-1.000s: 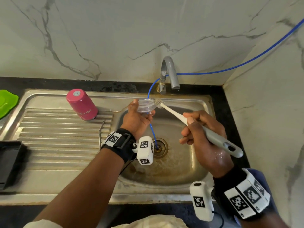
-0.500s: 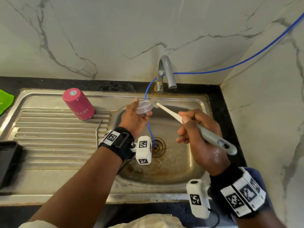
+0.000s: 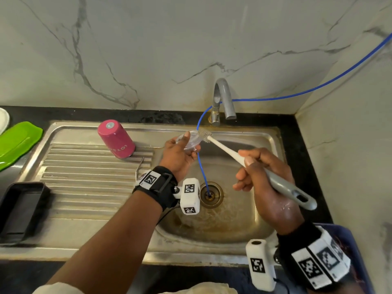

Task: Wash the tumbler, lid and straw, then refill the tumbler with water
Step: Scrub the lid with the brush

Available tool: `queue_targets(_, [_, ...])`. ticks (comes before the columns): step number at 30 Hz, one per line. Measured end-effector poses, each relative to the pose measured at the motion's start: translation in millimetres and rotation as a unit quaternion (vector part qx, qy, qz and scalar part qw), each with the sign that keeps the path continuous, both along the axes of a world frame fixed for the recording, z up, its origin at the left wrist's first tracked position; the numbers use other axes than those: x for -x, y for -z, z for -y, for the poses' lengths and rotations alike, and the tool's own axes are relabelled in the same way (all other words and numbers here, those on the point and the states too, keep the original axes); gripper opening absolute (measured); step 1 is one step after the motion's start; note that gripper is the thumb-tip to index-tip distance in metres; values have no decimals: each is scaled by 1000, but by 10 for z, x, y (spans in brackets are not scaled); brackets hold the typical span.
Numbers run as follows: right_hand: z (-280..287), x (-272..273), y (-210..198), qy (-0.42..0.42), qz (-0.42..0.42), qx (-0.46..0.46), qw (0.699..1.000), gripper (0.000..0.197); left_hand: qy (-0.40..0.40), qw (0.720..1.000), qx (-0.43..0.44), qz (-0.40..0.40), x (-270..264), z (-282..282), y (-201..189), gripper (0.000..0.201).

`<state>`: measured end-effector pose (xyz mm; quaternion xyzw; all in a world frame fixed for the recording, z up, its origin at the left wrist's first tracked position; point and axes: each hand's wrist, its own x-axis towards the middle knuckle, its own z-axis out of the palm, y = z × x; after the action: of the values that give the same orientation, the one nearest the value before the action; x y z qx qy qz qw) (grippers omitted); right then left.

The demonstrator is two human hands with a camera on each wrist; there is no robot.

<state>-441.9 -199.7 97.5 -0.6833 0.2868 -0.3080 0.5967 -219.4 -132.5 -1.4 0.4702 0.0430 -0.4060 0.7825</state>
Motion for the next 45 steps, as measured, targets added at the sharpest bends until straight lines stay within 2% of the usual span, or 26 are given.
queue_targets(4, [77,-90,75,24,-29,7,999,19,47,999,9,0,168,46,30,37])
queue_targets(6, [120,-95,85,19,-43,14,999,14,55,998,-5,3,211,73,22,31])
queue_targets(10, [69,15,-4,8,-28,11,1000,12,20,1000,-16,7,120,109,14,58])
queue_targets(14, [-33,53,-63,17,-13,8,1000,19,30,1000,-3,-8,74,94,66,61])
queue_targets(17, [26,-14,15,27,-28,15,999,15,57,998,1,-1,166,107,68,59])
queue_targets(20, [86,-36,34,17,-42,7,999,11,38,999,-13,-7,154,134,41,54])
queue_targets(26, [-97,79,7,-7,-27,34,999,14,17,999,-43,-14,33,115,28,64])
queue_targets(31, [-34,5,44,26,-39,18,999,12,34,999,-30,-28,125,147,26,30])
queue_targets(34, [19,-79,66,28,-55,29,998,10,45,998,-36,9,210,190,19,20])
queue_targets(37, [24,-68,70,30,-50,25,998,10,28,998,-49,11,217,229,-14,17])
queue_targets(42, [-137,53,-35,21,-17,6,1000,16,-35,994,-104,-16,69,207,44,25])
queue_targets(45, [-173,56,-15,24,-20,20,999,18,6,992,-121,23,156,216,32,22])
